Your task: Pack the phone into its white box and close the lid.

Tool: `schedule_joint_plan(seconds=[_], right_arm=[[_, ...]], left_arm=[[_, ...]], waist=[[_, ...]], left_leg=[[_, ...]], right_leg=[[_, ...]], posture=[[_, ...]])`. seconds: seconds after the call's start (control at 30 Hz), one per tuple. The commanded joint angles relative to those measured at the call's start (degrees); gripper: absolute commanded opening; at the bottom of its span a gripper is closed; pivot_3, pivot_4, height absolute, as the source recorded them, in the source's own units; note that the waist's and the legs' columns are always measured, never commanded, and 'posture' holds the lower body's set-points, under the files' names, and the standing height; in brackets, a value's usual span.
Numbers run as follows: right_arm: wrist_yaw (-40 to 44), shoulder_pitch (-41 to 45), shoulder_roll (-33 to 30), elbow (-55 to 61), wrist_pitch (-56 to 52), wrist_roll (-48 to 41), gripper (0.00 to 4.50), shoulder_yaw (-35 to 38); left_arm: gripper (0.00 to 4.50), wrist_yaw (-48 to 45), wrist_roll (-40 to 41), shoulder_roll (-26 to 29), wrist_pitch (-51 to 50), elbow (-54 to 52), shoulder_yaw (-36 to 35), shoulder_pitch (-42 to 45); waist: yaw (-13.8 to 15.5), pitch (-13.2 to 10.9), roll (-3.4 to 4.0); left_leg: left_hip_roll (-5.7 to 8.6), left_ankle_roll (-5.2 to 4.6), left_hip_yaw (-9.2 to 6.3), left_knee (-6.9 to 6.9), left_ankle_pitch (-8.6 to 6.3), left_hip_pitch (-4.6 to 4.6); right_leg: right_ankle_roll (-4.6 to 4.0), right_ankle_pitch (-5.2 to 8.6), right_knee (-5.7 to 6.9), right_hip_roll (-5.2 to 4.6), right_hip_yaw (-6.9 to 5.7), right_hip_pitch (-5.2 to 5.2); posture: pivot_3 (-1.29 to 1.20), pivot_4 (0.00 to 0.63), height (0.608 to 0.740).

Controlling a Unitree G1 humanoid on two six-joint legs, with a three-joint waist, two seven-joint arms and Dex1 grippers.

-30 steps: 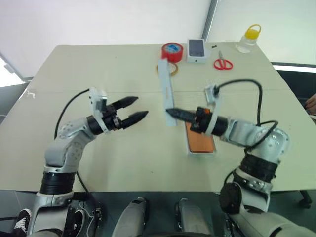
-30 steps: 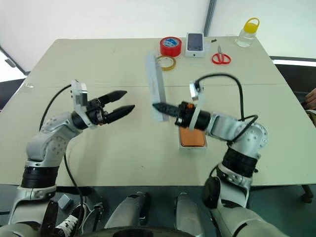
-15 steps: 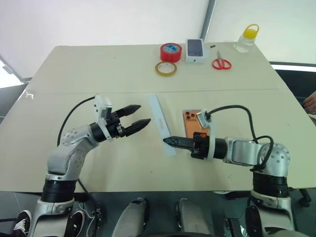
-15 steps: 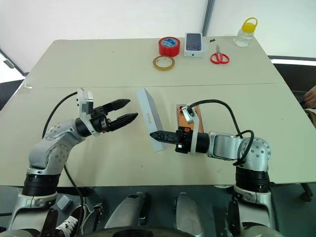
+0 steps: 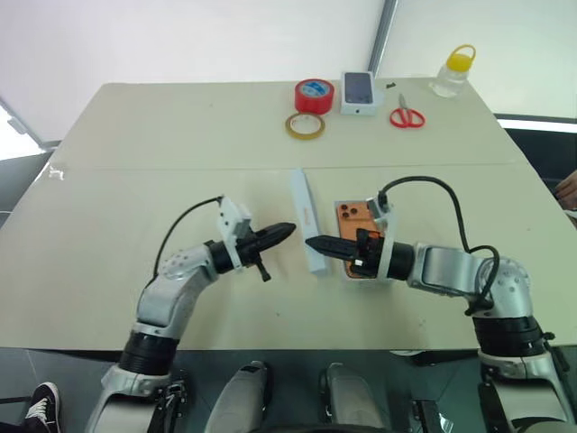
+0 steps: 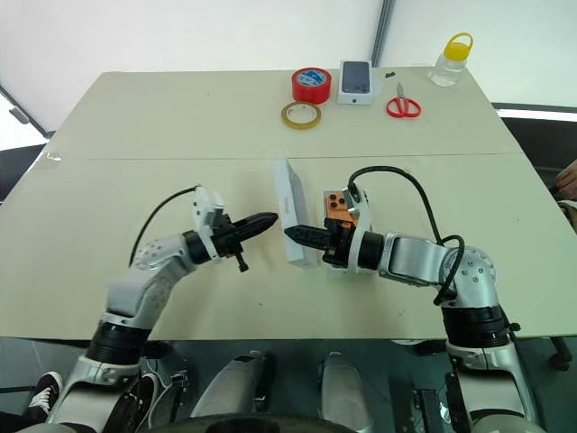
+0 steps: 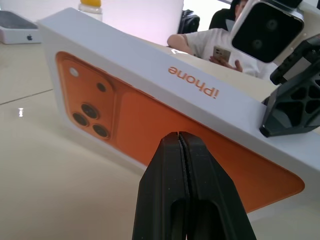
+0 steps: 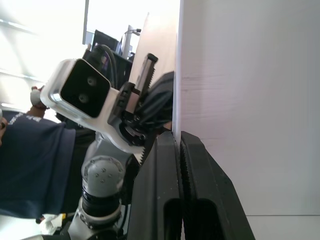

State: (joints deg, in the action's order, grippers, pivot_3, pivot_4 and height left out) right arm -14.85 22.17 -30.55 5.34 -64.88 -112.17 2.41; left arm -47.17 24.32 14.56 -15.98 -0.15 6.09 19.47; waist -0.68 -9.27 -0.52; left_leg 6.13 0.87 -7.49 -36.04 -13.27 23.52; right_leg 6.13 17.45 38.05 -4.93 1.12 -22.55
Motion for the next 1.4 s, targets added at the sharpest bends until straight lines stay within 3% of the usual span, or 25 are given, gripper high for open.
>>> schedule_joint_plan(seconds=[0.03,0.2,0.23,0.3,0.53,0.73,0.93,1.07,1.17,1.27,1.4], right_arm=[[0.2,0.5,-2.5,0.0,0.2,0.4,0.00,-0.3],[2.1,2.0,-3.3,-2.5,1.8,0.7,0.00,0.8],[2.4,2.3,-3.2,-3.1,2.0,0.0,0.29,1.1],[3.2,2.6,-3.9,-4.2,1.7,0.9,0.89,1.5],[12.4,3.2,-10.5,-5.7,-2.3,9.7,4.41,3.1],[32.2,2.9,-20.5,-0.8,2.6,32.9,4.41,2.8],[43.2,4.3,-24.2,-7.3,13.6,53.1,4.41,1.3],[46.2,4.0,-20.7,-7.7,20.2,62.8,3.17,-0.2],[46.2,4.1,-18.7,-6.2,26.8,72.6,1.44,-2.8],[46.5,3.9,-16.8,-5.1,32.5,80.2,0.03,-4.9],[49.2,2.0,-16.4,-4.1,37.5,87.3,0.03,-7.0]], left_arm=[[0.04,0.4,-1.3,-1.5,2.6,2.5,0.4,2.4],[0.04,-0.1,-1.5,-3.7,2.9,5.7,0.4,4.4],[0.01,-0.1,-1.7,-4.0,2.9,6.3,0.4,4.8],[0.00,-0.2,-1.8,-4.6,2.6,7.2,0.6,5.4],[0.00,0.3,-4.2,-9.0,4.1,12.6,2.4,10.5],[0.00,-1.1,-6.2,-10.9,5.2,15.9,4.3,12.6],[0.00,-0.1,-6.0,-12.2,5.1,16.1,3.5,12.3],[0.00,0.6,-5.4,-10.8,3.9,14.4,2.1,11.7],[0.00,2.1,-6.3,-8.9,5.1,14.3,0.5,12.0],[0.00,7.7,-11.1,-7.1,10.2,18.4,-0.7,13.8],[0.00,10.3,-14.6,-5.7,13.9,22.8,-0.4,15.4]], waist=[[-0.1,0.0,0.01],[0.0,0.0,-0.01],[0.0,0.0,-0.01],[0.0,0.0,-0.03],[0.1,0.0,-0.07],[-0.1,0.0,-0.08],[0.0,-0.1,-0.13],[-0.1,-0.1,-0.13],[0.0,-0.1,-0.12],[0.0,-0.1,-0.12],[0.3,-0.1,-0.13]], left_leg=[[0.00,0.00,0.00,0.00,0.00,0.00],[0.00,-0.01,0.00,-0.01,-0.01,0.00],[0.00,-0.01,0.00,-0.03,-0.01,0.00],[0.01,-0.02,0.00,-0.05,-0.01,0.00],[0.03,-0.05,0.01,-0.08,-0.03,0.03],[0.01,-0.07,0.03,-0.08,-0.04,0.04],[-0.02,-0.07,0.03,-0.10,-0.04,0.03],[-0.02,-0.05,0.03,-0.08,-0.03,0.03],[-0.04,-0.03,0.02,-0.09,-0.02,0.03],[-0.03,0.00,0.02,-0.08,-0.01,0.03],[0.01,0.01,0.01,-0.08,0.00,0.03]], right_leg=[[0.00,0.00,0.00,0.00,0.00,0.00],[0.01,0.00,0.00,0.01,-0.02,0.01],[0.01,0.00,0.00,0.01,-0.02,0.02],[0.01,0.00,0.00,0.01,-0.02,0.04],[0.03,0.00,-0.03,0.01,-0.05,0.05],[0.05,0.01,-0.03,0.07,-0.08,0.03],[0.05,0.01,-0.01,0.16,-0.12,0.03],[0.06,0.01,0.00,0.14,-0.08,-0.01],[0.05,0.01,0.04,0.15,-0.03,-0.03],[0.05,0.01,0.04,0.14,-0.01,-0.05],[0.06,0.01,0.01,0.13,-0.02,-0.04]], posture=[[0.00,0.150,0.740],[0.00,0.150,0.740],[0.00,0.150,0.740],[0.00,0.150,0.740],[0.00,0.150,0.740],[0.00,0.150,0.740],[0.00,0.150,0.740],[0.00,0.150,0.740],[0.00,0.150,0.740],[0.00,0.150,0.740],[0.00,0.150,0.740]])
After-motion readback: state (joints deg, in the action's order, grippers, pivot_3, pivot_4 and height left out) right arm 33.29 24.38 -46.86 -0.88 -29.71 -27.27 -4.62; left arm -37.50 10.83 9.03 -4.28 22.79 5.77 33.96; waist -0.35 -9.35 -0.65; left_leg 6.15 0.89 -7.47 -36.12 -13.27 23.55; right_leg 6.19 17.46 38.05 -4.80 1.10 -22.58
